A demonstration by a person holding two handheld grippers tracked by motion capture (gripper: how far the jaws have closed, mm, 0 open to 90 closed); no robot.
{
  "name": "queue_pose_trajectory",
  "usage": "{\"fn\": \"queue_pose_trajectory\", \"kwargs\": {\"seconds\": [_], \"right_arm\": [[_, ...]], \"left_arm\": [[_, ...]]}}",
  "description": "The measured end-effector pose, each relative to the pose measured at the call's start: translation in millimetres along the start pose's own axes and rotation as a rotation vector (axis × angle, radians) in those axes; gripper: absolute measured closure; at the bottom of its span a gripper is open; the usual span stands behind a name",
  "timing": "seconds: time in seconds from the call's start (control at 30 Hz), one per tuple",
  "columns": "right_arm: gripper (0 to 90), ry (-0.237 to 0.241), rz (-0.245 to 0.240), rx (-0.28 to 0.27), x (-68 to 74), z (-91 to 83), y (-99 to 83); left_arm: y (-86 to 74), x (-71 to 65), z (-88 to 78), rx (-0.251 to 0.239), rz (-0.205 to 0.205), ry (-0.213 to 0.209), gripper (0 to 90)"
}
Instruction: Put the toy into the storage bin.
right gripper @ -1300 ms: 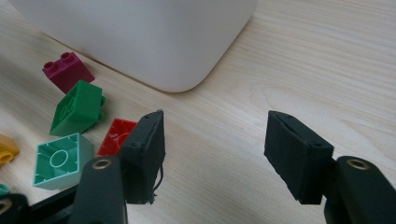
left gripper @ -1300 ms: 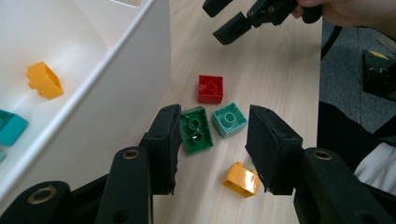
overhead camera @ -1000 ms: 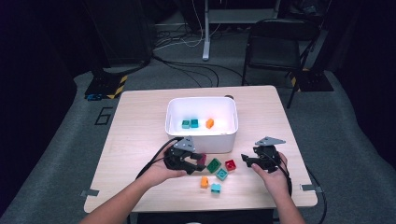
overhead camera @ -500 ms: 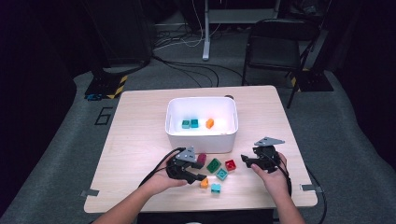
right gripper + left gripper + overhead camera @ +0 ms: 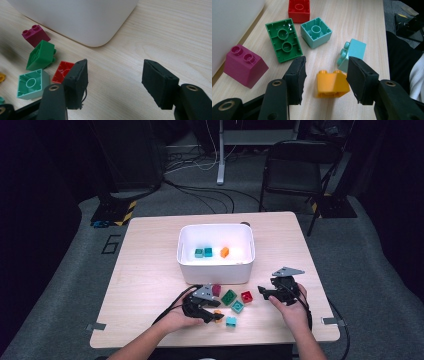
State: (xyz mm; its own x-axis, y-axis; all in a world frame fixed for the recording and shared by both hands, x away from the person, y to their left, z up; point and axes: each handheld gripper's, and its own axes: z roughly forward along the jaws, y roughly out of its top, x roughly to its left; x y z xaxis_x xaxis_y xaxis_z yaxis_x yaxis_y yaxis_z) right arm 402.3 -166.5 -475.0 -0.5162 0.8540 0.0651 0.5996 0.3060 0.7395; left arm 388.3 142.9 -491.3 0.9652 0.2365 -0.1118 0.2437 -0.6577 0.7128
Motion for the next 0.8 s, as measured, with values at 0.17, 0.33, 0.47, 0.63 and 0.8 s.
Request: {"fn": "queue_pose_trajectory", "kwargs": {"seconds": [0.17, 0.33, 0.47, 0.63, 0.8], "right_arm": [[36.8, 0.000, 0.000, 0.000, 0.3, 0.0, 0.1], [36.8, 0.000, -0.001, -0.001, -0.5, -0.1, 0.0], [36.7, 0.000, -0.001, -0.001, 0.3, -0.1, 0.1], [36.7, 0.000, -0.002, -0.002, -0.7, -0.6, 0.1], [36.7, -0.001, -0.002, 0.002, -0.4, 0.1, -0.1]], "left_arm": [[-0.3, -3.6, 1.4, 0.011, 0.003, -0.003, 48.8], [-1.7, -7.1, 2.9, 0.027, -0.003, -0.005, 47.1], [-5.8, -7.3, 6.9, 0.063, -0.002, 0.010, 48.4], [-10.5, -3.7, 7.9, 0.057, -0.024, 0.005, 55.7], [-10.5, -3.1, 6.9, 0.048, -0.026, 0.017, 57.2]]}}
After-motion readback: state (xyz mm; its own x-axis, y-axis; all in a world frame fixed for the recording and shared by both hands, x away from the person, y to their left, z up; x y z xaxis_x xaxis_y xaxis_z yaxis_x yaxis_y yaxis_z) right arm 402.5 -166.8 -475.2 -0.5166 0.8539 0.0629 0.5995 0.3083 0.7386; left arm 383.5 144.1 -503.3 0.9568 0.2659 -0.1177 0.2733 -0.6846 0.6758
